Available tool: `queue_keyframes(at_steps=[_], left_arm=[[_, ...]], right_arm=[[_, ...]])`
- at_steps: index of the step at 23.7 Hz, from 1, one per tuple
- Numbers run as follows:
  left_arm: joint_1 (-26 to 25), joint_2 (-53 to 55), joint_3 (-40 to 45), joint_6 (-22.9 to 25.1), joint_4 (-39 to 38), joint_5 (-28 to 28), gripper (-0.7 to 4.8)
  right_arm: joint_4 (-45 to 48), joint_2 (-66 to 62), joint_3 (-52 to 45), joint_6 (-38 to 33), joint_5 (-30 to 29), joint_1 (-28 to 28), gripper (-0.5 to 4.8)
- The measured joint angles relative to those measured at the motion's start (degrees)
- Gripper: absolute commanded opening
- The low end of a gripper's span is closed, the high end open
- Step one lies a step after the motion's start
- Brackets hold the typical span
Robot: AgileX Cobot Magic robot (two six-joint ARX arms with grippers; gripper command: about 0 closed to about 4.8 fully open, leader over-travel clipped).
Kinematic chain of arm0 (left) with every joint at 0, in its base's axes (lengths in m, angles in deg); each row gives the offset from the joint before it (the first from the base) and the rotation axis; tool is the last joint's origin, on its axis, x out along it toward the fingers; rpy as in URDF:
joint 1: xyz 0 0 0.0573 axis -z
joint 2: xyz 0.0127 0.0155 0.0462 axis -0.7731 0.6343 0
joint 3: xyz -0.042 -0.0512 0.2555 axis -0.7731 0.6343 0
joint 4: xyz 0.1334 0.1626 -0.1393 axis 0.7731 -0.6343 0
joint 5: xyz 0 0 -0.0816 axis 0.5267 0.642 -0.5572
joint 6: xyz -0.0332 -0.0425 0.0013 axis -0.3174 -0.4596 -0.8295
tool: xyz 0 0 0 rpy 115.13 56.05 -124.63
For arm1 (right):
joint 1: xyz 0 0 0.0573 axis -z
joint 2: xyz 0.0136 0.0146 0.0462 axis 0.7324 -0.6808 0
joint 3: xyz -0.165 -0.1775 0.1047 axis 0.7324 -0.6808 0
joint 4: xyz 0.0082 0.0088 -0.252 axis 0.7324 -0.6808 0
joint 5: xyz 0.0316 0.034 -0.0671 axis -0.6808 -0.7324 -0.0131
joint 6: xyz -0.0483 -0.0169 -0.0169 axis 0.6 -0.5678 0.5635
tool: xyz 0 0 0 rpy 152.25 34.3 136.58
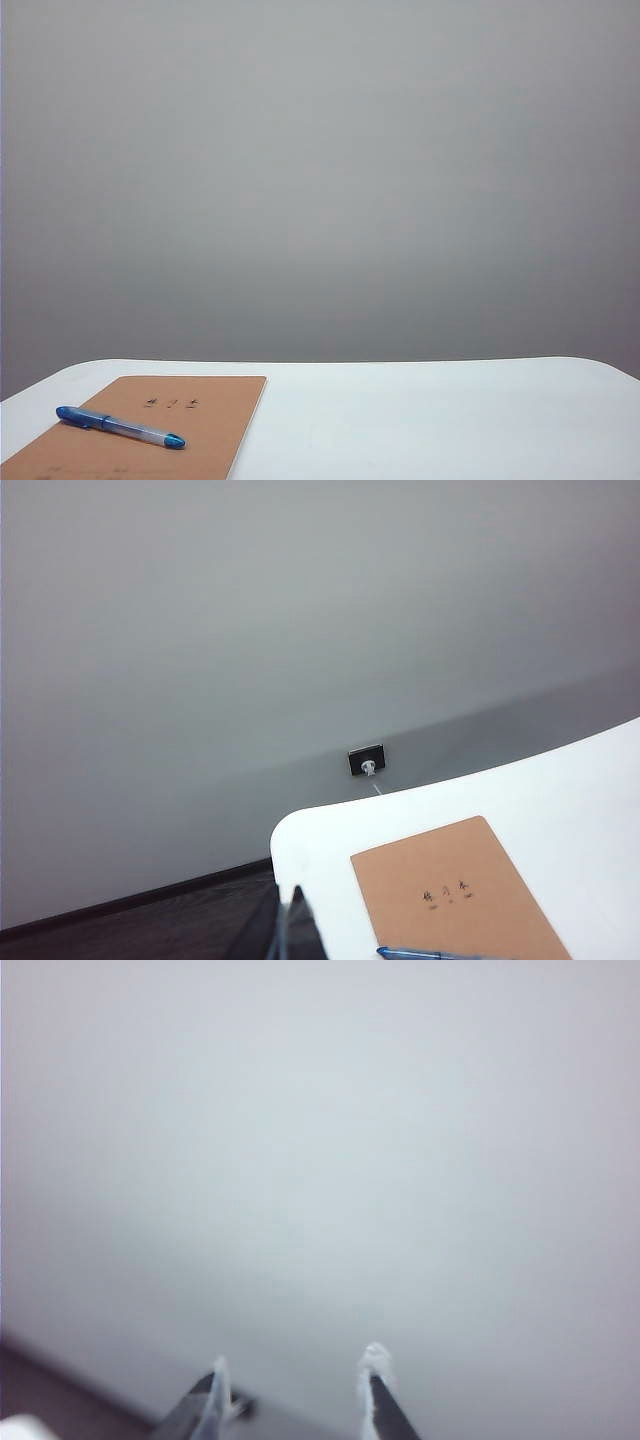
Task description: Pick up a pen on the table and place it on the notebook.
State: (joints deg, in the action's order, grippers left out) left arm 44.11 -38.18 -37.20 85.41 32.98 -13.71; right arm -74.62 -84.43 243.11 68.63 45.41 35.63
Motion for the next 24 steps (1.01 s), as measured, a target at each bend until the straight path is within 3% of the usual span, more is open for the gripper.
queue_keyframes(at_steps=[5, 8, 15, 17, 19, 22, 24], left_arm=[[0.0, -0.3, 0.1, -1.7, 0.0, 0.0, -0.05], [0.0, -0.3, 1.1, -1.8, 0.6, 0.0, -0.05], [1.5, -0.3, 4.4, -1.9, 2.7, 0.0, -0.05], [3.1, -0.1, 5.5, -1.9, 3.2, 0.0, -0.05], [4.5, -0.1, 6.6, -1.9, 3.8, -0.1, -0.05], [5.2, -0.9, 10.1, -2.0, 5.5, 0.2, -0.05], [5.2, -2.0, 11.6, -2.9, 6.5, 1.0, -0.05]], right_arm=[[-3.7, 5.8, -0.3, -0.7, 1.4, 1.4, 1.81], [-5.2, 10.1, -6.1, -1.4, 3.5, 1.4, 1.73], [-5.5, 22.3, -32.2, 0.8, 13.2, -1.5, 1.71], [-4.9, 25.3, -40.7, 1.3, 13.3, -1.8, 1.71], [-0.1, 29.2, -50.1, 0.4, 12.5, -1.7, 1.70], [18.1, 46.4, -73.9, -3.6, 10.0, -1.8, 1.36], [28.9, 54.8, -83.4, -4.0, 10.2, -1.7, 1.34]])
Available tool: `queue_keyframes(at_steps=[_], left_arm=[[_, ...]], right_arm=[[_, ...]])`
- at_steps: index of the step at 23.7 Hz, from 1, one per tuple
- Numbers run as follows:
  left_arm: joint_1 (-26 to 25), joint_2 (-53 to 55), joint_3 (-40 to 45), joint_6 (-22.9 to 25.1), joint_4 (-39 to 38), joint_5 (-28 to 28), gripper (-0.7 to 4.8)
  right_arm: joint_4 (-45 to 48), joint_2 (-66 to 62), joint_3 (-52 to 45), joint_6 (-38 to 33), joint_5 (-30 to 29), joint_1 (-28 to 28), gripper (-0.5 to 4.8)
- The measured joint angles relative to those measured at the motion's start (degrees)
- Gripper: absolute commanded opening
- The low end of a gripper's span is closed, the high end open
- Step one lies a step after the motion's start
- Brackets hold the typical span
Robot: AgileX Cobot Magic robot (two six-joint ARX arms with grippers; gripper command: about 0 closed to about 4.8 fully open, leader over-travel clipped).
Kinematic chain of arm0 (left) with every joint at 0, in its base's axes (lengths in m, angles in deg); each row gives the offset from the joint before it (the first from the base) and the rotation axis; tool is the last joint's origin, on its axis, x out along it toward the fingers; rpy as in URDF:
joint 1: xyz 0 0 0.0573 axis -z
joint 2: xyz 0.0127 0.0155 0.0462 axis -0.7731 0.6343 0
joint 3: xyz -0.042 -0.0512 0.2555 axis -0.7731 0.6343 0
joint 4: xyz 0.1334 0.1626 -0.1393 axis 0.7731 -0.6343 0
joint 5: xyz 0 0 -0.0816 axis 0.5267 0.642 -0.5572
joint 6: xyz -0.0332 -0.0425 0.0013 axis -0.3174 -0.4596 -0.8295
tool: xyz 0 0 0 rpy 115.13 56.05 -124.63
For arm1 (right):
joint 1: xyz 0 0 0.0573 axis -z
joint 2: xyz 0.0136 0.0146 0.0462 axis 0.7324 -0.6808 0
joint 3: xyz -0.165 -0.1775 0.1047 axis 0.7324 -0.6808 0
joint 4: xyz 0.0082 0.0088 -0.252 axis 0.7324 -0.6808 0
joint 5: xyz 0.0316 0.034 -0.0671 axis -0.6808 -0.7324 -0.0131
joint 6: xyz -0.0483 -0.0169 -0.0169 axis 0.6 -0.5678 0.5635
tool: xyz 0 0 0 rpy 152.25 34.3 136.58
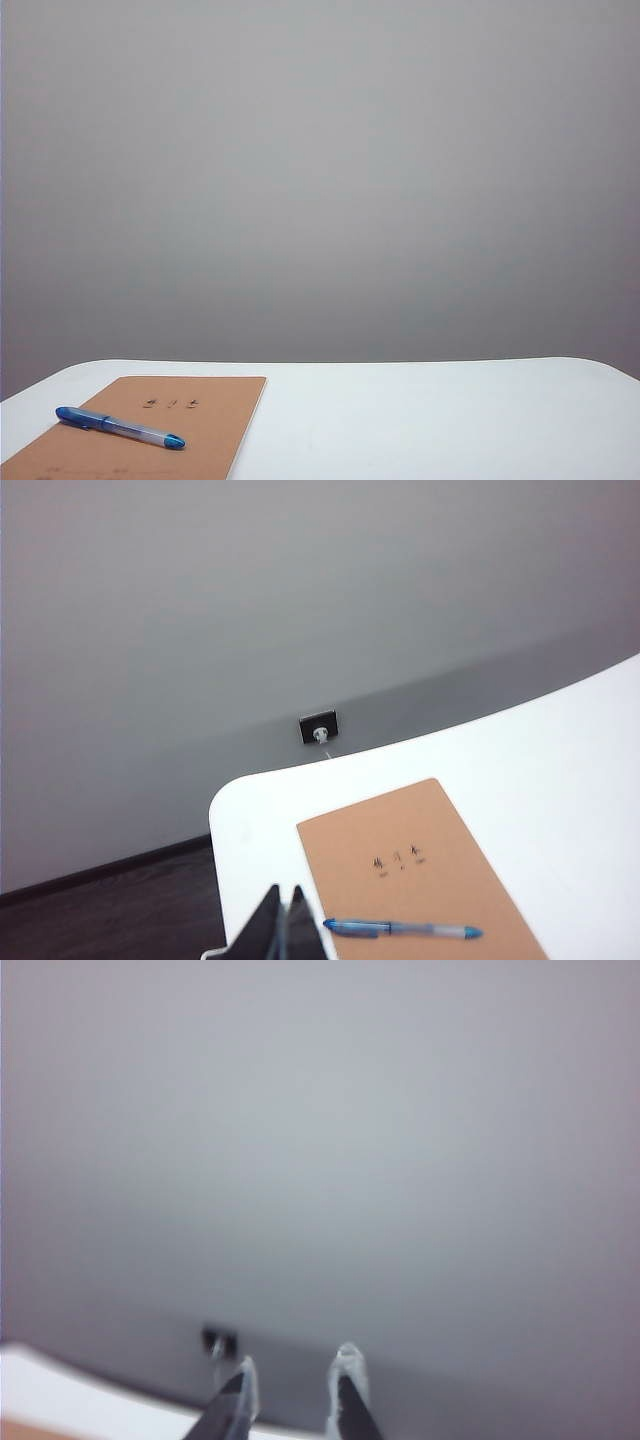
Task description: Pick up a pen on the table and place it on the notebook.
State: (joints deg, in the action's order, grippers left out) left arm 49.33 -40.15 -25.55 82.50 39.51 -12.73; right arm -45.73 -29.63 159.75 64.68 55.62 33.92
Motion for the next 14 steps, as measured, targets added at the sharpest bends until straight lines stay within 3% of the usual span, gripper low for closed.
queue_keyframes(at_steps=[4, 7, 14], left_arm=[[0.0, -3.9, 3.7, -3.2, 5.9, 0.0, -0.06], [0.0, -7.6, 8.0, -4.5, 10.4, 0.0, -0.05], [0.0, -11.8, 16.6, -8.5, 15.6, 0.2, -0.05]], right_arm=[[3.3, 6.5, -12.4, -0.2, 0.0, 0.1, 1.21], [4.9, 11.5, -19.5, -0.2, 0.0, 0.1, 0.37], [14.6, 25.8, -34.9, -0.6, 0.1, 0.1, 0.07]])
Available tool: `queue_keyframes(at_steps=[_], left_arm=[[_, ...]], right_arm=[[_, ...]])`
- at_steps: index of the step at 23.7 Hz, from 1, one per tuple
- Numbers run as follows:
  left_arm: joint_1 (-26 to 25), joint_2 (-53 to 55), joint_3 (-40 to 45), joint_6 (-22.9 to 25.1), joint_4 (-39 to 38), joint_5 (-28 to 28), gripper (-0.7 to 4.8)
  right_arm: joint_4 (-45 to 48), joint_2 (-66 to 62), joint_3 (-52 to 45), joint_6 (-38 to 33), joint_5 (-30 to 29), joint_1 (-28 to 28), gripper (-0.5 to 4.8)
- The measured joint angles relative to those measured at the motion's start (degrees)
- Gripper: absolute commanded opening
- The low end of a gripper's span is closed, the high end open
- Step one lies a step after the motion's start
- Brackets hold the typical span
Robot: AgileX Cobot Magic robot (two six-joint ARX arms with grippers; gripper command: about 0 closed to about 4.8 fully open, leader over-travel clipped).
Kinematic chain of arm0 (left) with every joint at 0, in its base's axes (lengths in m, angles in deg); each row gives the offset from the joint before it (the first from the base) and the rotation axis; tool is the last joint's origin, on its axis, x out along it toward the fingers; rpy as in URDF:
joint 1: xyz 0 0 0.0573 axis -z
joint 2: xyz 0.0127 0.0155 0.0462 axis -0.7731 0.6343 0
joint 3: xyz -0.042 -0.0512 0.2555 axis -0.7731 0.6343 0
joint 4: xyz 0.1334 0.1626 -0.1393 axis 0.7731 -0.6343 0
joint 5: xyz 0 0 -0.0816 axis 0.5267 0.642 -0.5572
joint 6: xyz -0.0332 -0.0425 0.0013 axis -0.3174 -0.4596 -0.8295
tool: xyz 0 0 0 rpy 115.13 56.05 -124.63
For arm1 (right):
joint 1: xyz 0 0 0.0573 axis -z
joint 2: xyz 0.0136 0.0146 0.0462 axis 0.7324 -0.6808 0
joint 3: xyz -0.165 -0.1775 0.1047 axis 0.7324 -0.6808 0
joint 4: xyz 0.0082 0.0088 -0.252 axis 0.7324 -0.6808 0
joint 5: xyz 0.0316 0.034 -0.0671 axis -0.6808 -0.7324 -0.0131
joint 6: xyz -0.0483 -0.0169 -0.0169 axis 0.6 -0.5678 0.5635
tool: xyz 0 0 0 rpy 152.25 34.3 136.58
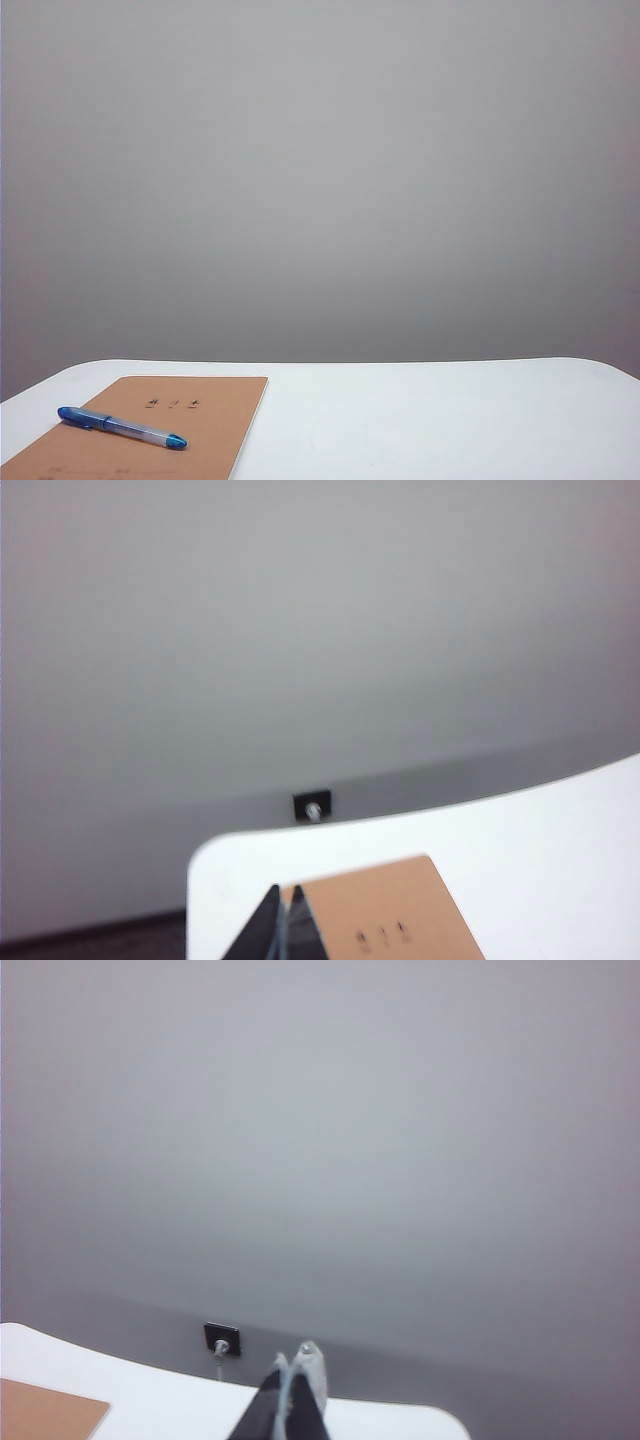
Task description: Pick up a pen on the table and place it on the notebook.
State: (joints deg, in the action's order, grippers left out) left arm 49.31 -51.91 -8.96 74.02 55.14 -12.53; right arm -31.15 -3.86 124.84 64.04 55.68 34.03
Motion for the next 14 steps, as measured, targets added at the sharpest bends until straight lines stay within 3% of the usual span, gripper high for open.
queue_keyframes(at_steps=[7, 9, 12, 14], left_arm=[[0.0, -2.7, 7.7, -5.6, 12.7, 1.1, -0.06], [0.0, -3.4, 9.7, -6.6, 16.4, 2.5, -0.05], [0.0, -1.9, 16.5, -7.6, 24.1, 10.2, -0.06], [0.0, -0.3, 20.0, -9.7, 29.2, 10.4, -0.05]], right_arm=[[8.9, 10.4, -15.8, -5.8, 0.0, 0.0, -0.01], [15.3, 12.9, -22.9, -8.6, 0.0, 0.0, -0.01], [28.2, 13.6, -31.9, -10.3, 0.0, 0.0, -0.01], [32.6, 13.7, -35.5, -10.3, 0.0, 0.1, -0.01]])
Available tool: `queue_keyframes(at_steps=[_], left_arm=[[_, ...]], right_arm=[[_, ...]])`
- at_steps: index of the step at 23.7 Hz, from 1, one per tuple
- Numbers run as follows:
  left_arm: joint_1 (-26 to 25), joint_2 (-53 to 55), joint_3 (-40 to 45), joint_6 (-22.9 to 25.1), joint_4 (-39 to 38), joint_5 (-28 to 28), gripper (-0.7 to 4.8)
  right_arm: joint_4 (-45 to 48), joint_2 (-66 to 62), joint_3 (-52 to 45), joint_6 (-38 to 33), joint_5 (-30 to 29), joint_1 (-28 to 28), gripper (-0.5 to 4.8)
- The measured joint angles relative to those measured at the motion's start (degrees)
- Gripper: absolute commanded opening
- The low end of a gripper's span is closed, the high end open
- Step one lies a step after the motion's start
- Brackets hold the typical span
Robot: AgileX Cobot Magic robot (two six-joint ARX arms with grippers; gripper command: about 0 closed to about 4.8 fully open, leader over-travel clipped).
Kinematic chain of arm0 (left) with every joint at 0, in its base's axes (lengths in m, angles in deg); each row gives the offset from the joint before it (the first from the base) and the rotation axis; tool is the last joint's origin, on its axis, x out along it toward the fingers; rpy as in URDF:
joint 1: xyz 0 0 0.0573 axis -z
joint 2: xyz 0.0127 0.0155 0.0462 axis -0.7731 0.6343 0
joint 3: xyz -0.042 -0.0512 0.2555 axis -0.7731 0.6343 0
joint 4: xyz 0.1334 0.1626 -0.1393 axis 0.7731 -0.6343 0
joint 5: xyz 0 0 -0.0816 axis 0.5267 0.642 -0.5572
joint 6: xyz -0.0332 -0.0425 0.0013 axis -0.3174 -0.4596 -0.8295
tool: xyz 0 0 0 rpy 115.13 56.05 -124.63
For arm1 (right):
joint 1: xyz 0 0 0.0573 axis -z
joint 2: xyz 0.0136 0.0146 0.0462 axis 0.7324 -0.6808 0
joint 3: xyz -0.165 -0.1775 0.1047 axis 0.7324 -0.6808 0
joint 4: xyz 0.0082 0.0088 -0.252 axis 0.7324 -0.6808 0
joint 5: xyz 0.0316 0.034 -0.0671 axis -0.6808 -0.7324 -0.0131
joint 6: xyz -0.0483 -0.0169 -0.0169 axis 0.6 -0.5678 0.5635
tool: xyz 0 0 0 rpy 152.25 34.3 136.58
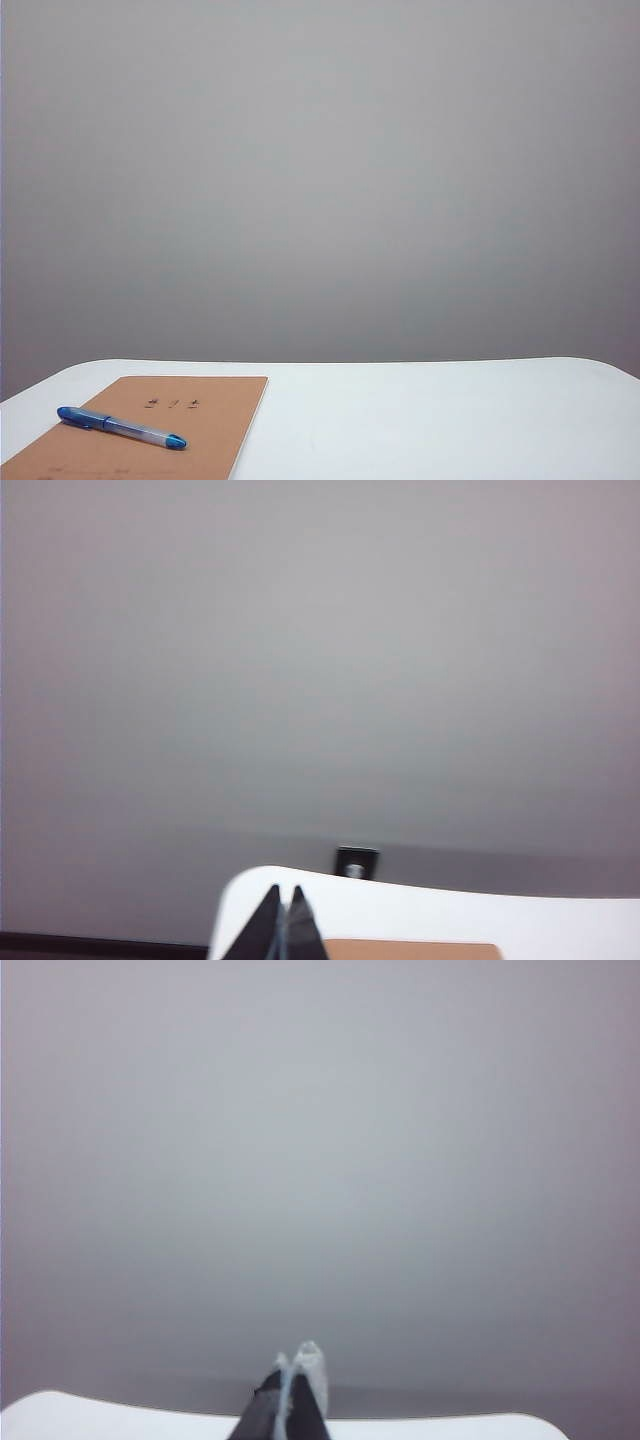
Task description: Pick up a pen on the table and place it on the notebook.
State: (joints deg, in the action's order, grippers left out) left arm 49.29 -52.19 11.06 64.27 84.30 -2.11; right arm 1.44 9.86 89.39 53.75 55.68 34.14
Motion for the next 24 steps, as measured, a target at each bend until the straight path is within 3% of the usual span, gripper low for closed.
queue_keyframes(at_steps=[4, 10, 15, 20, 24], left_arm=[[0.0, 0.7, 1.5, -2.5, 1.5, -3.9, -0.05], [0.0, -3.1, 1.4, -2.5, 1.5, -7.5, -0.05], [0.0, -6.2, 2.1, 0.7, -2.1, -7.7, -0.05], [0.0, -9.4, 8.1, 0.9, -2.5, -7.5, -0.05], [0.0, -12.5, 12.7, 0.9, -0.5, -3.1, -0.05]], right_arm=[[1.2, 0.5, -2.0, 0.0, 0.0, 1.0, -0.01], [0.9, 5.8, -1.9, 0.3, -0.1, 3.9, -0.01], [-5.4, 10.5, -1.9, 0.3, -0.2, 5.1, -0.01], [-8.6, 13.5, -6.3, 0.4, 0.7, 5.1, -0.01], [-8.7, 13.4, -11.3, 0.5, 2.7, 5.1, -0.01]])
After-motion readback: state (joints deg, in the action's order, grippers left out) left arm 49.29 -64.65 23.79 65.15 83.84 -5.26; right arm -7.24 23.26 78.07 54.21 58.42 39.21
